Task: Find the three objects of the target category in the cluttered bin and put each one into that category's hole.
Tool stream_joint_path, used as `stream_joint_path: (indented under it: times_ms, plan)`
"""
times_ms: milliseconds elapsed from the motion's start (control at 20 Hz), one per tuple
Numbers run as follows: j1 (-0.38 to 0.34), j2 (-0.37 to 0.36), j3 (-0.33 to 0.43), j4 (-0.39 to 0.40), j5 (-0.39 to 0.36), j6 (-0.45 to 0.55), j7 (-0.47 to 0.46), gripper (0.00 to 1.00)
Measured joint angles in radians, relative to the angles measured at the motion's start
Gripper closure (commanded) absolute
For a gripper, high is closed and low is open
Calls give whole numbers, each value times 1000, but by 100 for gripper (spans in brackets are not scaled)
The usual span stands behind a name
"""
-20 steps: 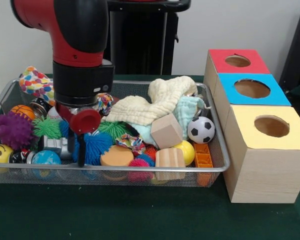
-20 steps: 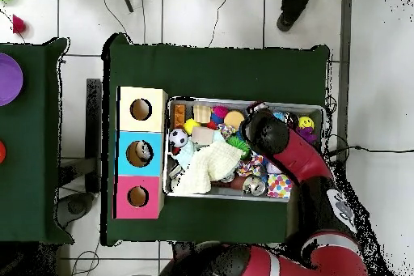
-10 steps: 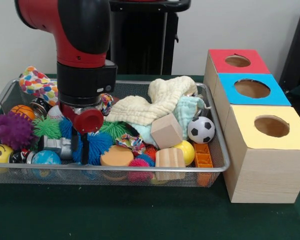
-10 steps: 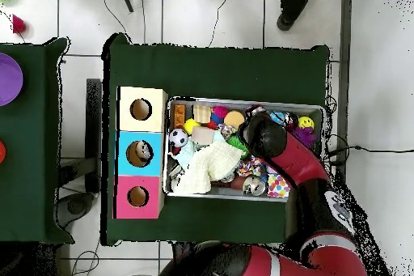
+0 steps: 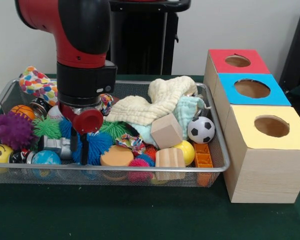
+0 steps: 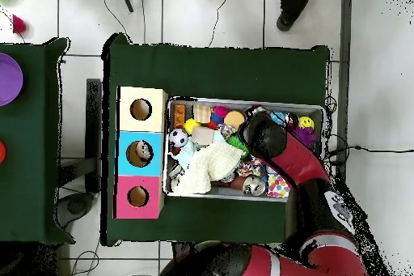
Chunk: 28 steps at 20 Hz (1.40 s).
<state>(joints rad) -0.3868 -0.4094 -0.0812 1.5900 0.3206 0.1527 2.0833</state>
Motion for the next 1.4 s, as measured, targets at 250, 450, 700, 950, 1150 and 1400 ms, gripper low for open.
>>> stream_joint_path:
  times_ms: [250, 450, 700, 950, 1150, 1400]
  plan:
    - [0, 1, 0, 1, 0, -3, 0, 0]
    - [0, 1, 0, 1, 0, -4, 0, 0]
    - [0, 2, -1, 0, 0, -4, 0, 0]
    - [0, 3, -1, 0, 0, -5, 0, 0]
    - [5, 6, -8, -3, 0, -5, 0, 0]
    - [28, 14, -35, -15, 1, -5, 0, 0]
